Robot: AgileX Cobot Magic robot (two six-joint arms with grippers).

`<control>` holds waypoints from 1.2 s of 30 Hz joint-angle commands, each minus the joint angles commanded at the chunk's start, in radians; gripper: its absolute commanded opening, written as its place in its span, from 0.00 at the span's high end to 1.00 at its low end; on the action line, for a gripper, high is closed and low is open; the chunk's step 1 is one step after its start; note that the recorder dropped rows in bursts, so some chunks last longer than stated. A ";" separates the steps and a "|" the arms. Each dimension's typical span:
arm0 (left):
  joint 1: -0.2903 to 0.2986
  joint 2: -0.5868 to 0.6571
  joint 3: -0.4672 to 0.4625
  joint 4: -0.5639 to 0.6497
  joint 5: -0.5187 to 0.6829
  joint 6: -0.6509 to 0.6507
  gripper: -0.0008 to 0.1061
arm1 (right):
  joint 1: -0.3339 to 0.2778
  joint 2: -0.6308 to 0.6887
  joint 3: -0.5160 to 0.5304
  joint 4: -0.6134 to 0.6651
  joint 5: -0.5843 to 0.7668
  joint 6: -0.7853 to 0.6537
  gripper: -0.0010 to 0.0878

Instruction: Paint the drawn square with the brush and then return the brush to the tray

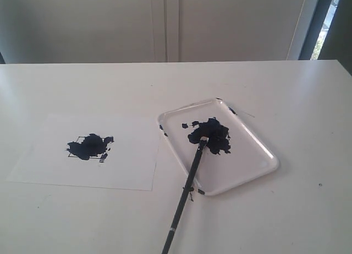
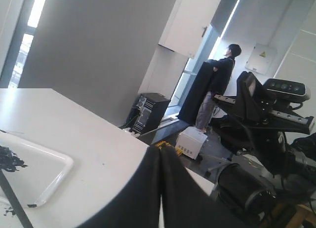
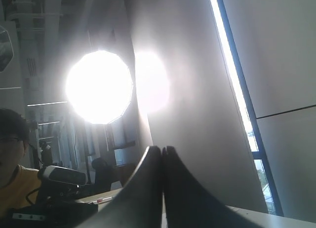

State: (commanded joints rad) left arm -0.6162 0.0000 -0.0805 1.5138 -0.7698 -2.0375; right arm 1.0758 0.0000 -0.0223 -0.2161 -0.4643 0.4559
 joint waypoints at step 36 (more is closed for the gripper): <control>0.000 0.000 0.000 0.012 0.388 0.000 0.99 | 0.000 0.000 0.000 0.000 0.000 0.000 0.99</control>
State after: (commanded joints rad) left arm -0.6162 0.0000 -0.0805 1.5259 -0.3816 -2.0375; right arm 1.0758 0.0000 -0.0223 -0.2161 -0.4643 0.4559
